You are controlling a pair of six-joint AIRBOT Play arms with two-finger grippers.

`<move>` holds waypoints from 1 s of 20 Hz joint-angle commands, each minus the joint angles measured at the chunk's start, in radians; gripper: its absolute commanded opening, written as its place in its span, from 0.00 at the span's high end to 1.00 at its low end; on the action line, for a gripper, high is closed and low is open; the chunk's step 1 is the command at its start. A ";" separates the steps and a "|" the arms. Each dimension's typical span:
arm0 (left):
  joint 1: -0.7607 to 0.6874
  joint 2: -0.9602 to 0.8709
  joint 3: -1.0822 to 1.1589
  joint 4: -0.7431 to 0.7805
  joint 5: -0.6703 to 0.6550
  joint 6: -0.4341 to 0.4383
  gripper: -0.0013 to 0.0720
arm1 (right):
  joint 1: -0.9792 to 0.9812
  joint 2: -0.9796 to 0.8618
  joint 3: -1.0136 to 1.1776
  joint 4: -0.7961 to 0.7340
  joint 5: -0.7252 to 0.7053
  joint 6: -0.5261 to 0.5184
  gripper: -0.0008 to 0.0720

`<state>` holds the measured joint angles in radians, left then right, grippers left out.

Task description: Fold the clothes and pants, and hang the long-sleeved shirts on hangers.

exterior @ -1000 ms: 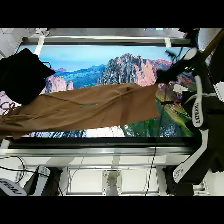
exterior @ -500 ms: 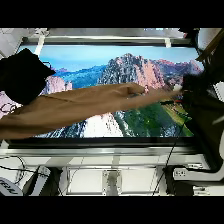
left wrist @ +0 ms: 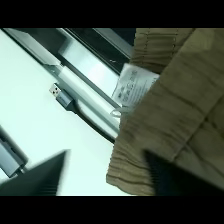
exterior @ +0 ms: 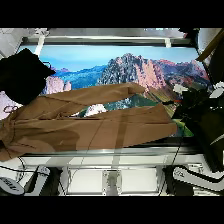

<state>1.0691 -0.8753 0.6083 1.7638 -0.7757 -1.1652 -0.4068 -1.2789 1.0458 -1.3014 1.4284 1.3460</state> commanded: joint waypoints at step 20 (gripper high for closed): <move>-0.113 -0.780 0.679 -0.399 -0.052 -0.417 0.19 | 0.227 -0.224 0.365 0.256 -0.331 0.119 0.31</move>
<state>0.9562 -1.5951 1.2602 1.4773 -0.9272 -1.5730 -0.1890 -1.4952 1.4094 -1.0595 1.1141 1.4467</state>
